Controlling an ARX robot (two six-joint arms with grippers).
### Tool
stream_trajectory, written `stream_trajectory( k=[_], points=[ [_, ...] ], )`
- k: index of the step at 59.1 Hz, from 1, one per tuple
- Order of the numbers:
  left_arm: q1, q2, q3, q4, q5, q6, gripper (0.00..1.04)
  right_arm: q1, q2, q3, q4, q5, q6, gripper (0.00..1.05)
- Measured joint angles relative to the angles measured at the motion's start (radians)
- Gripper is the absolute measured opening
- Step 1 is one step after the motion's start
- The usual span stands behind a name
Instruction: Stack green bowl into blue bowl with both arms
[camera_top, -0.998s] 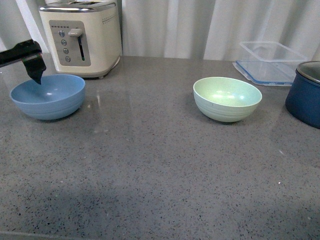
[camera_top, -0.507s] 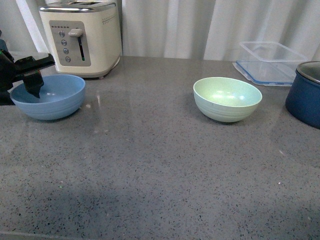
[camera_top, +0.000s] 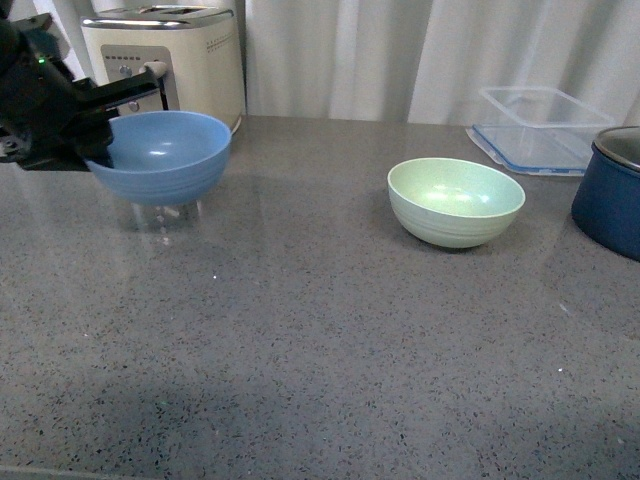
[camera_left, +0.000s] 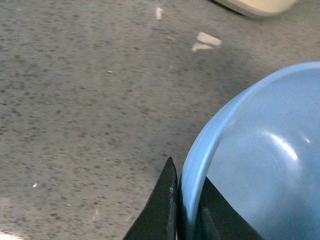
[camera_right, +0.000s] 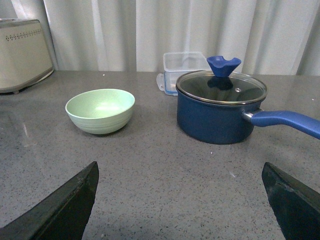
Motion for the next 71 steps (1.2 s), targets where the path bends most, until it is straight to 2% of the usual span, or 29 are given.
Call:
stream_trajectory(
  k=[22, 60, 71],
  points=[
    [-0.187, 0.124, 0.178, -0.065, -0.010, -0.026, 0.04, 0.000, 0.000, 0.000, 0.000, 0.000, 0.000, 0.95],
    [-0.260, 0.248, 0.297, -0.137, -0.037, -0.045, 0.04, 0.000, 0.000, 0.000, 0.000, 0.000, 0.000, 0.95],
    [-0.262, 0.239, 0.299, -0.121, -0.007, -0.040, 0.38, 0.000, 0.000, 0.000, 0.000, 0.000, 0.000, 0.95]
  ],
)
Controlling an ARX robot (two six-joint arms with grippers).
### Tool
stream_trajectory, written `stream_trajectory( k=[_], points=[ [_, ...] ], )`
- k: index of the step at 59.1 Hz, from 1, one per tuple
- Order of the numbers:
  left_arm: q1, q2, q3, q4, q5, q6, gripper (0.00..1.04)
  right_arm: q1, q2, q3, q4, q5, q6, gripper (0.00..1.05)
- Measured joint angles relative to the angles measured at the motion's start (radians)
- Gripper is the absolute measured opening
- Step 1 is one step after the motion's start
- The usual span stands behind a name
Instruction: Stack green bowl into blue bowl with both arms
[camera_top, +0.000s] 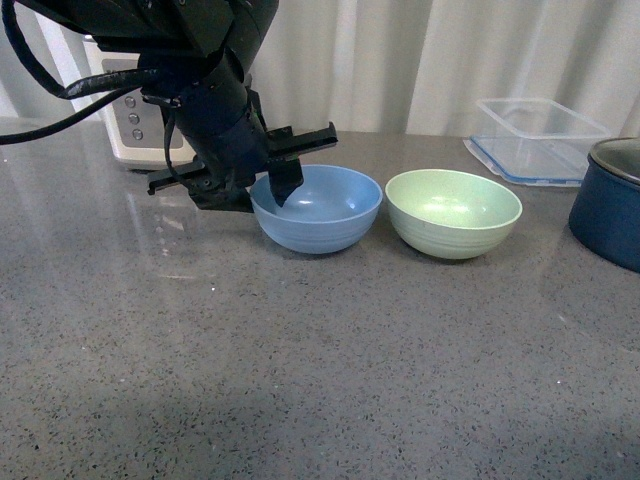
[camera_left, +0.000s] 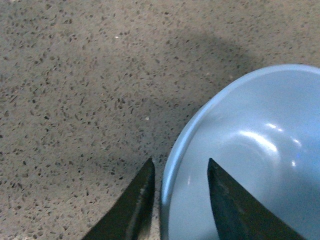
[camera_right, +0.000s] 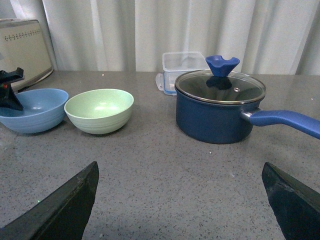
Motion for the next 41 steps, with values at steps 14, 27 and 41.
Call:
stream_trajectory(
  k=[14, 27, 41],
  points=[
    [0.013, -0.336, -0.334, 0.422, -0.039, 0.151, 0.86, 0.000, 0.000, 0.000, 0.000, 0.000, 0.000, 0.95],
    [0.051, -0.553, -0.745, 1.019, -0.169, 0.375, 0.67, 0.000, 0.000, 0.000, 0.000, -0.001, 0.000, 0.95],
    [0.132, -0.747, -1.162, 1.226, -0.105, 0.425, 0.21, 0.000, 0.000, 0.000, 0.000, -0.001, 0.000, 0.95]
  ],
)
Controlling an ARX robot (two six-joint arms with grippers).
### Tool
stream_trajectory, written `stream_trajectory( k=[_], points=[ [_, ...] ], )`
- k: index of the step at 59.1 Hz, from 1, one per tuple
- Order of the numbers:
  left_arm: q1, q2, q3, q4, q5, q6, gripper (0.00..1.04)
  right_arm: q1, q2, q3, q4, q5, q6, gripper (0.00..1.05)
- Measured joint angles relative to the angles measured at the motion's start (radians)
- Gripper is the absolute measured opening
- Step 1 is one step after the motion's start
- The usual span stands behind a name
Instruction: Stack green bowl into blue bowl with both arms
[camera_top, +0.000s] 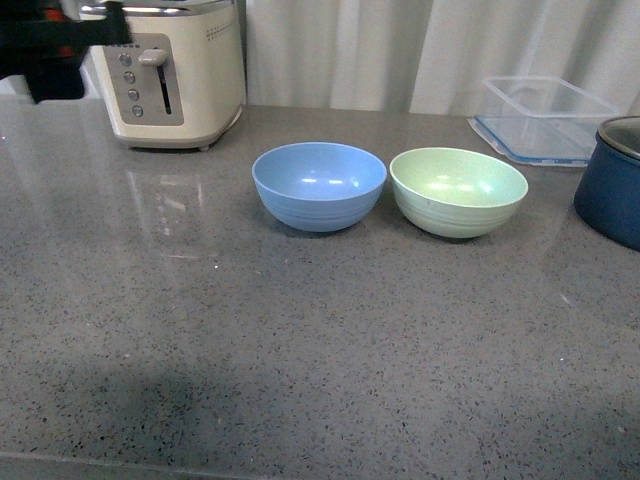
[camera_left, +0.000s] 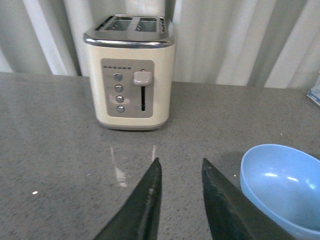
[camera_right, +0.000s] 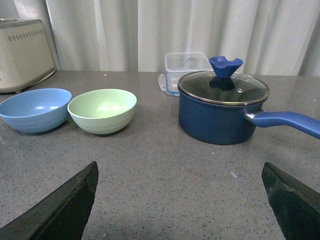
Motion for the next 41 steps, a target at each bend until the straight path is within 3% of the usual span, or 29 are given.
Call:
stream_trajectory(
  k=[5, 22, 30, 41],
  points=[
    [0.024, -0.077, -0.103, 0.035, 0.024, 0.003, 0.03, 0.000, 0.000, 0.000, 0.000, 0.001, 0.000, 0.95],
    [0.090, -0.317, -0.388, 0.062, 0.094, 0.009, 0.04, 0.000, 0.000, 0.000, 0.000, 0.000, 0.000, 0.95],
    [0.153, -0.426, -0.463, 0.026, 0.166, 0.010, 0.04, 0.000, 0.000, 0.000, 0.000, 0.000, 0.000, 0.95],
    [0.171, -0.569, -0.531, -0.051, 0.169, 0.009, 0.04, 0.000, 0.000, 0.000, 0.000, 0.000, 0.000, 0.95]
  ],
)
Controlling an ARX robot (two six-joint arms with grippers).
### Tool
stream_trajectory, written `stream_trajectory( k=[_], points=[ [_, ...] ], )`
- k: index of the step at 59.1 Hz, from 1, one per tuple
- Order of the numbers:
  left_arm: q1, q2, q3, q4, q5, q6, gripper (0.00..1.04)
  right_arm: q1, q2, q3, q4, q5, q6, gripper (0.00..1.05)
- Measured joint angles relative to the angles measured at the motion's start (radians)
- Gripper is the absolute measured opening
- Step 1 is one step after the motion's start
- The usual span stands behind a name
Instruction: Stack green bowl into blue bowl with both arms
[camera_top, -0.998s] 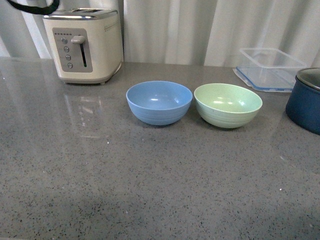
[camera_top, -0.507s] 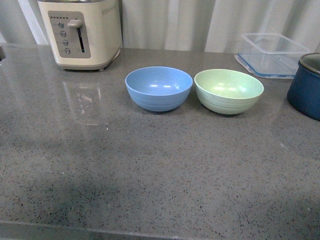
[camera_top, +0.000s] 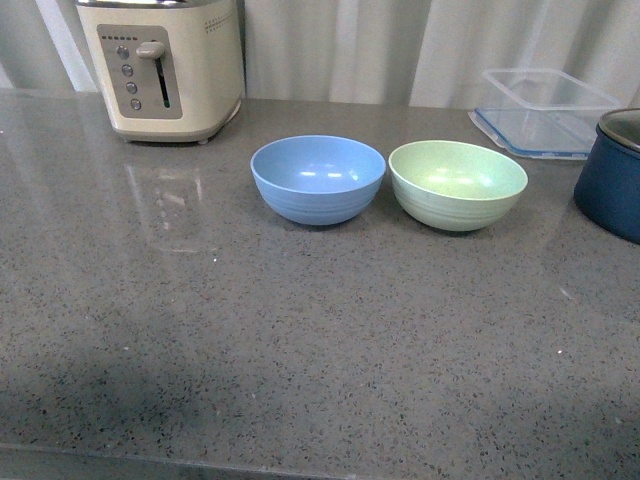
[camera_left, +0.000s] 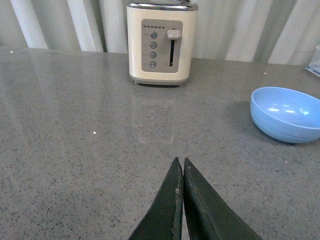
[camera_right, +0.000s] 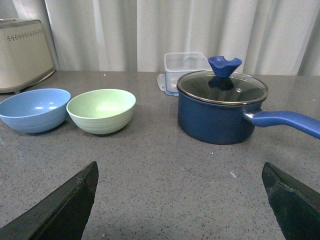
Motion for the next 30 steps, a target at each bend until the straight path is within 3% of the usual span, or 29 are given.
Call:
stream_trajectory(
  k=[12, 30],
  points=[
    [0.000, -0.076, -0.063, -0.002, 0.001, 0.000, 0.04, 0.000, 0.000, 0.000, 0.000, 0.000, 0.000, 0.95],
    [0.000, -0.272, -0.072, -0.177, 0.001, 0.000, 0.04, 0.000, 0.000, 0.000, 0.000, 0.000, 0.000, 0.95]
  ],
)
